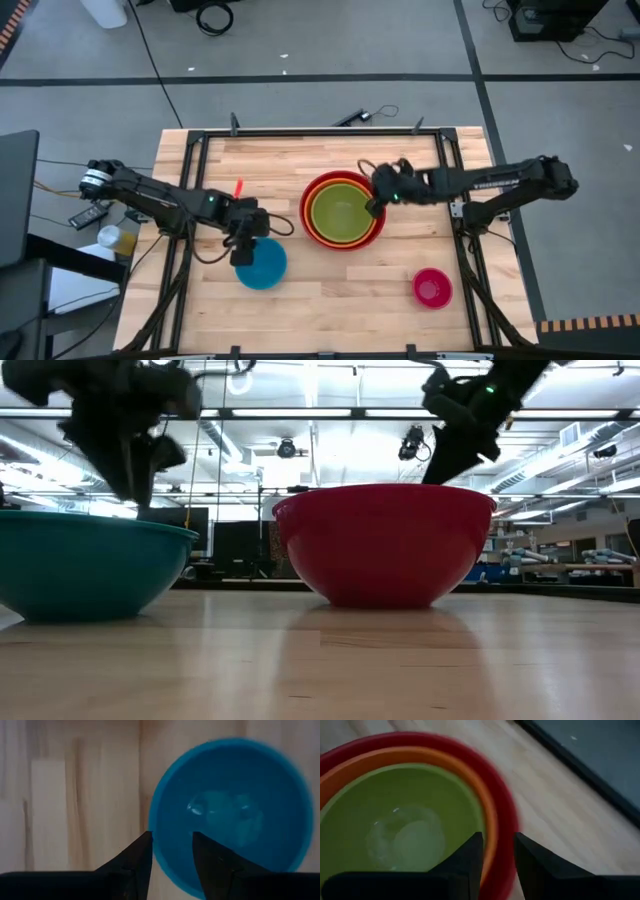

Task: Nest bowls inside each other
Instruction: Stack the blue bowl on top of the green bowl

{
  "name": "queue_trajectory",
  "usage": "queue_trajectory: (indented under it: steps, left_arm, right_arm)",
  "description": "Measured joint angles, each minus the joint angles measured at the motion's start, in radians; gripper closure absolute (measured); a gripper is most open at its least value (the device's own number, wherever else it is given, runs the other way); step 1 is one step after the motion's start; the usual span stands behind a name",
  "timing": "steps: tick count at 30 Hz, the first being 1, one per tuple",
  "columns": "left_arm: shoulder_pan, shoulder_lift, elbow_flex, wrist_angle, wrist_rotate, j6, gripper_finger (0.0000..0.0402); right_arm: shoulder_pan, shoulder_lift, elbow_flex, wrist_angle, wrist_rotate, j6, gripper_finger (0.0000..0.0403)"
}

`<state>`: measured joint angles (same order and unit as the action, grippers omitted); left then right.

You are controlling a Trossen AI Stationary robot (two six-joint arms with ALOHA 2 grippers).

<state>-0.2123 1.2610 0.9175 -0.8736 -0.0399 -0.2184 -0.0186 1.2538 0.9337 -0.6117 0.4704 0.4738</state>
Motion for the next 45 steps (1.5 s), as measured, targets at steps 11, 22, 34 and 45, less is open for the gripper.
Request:
queue_trajectory:
  steps: [11, 22, 34, 45]
  left_arm:
    - [0.040, 0.000, -0.162, 0.103, -0.002, -0.043, 0.0260]
    - [0.092, 0.005, -0.135, 0.150, 0.022, -0.018, 0.0385]
    - [0.195, 0.003, 0.288, 0.197, -0.071, 0.209, 0.0389]
    - [0.397, 0.201, 0.301, 0.607, -0.009, 0.246, 0.0389]
  right_arm:
    - [0.117, -0.059, -0.223, 0.415, 0.104, -0.058, 0.0286]
    - [0.149, -0.097, -0.223, 0.469, 0.159, -0.137, 0.0302]
    - [0.217, -0.254, -0.223, 0.432, 0.175, -0.191, 0.0323]
    - [0.234, -0.379, -0.192, 0.250, -0.173, -0.065, 0.0329]
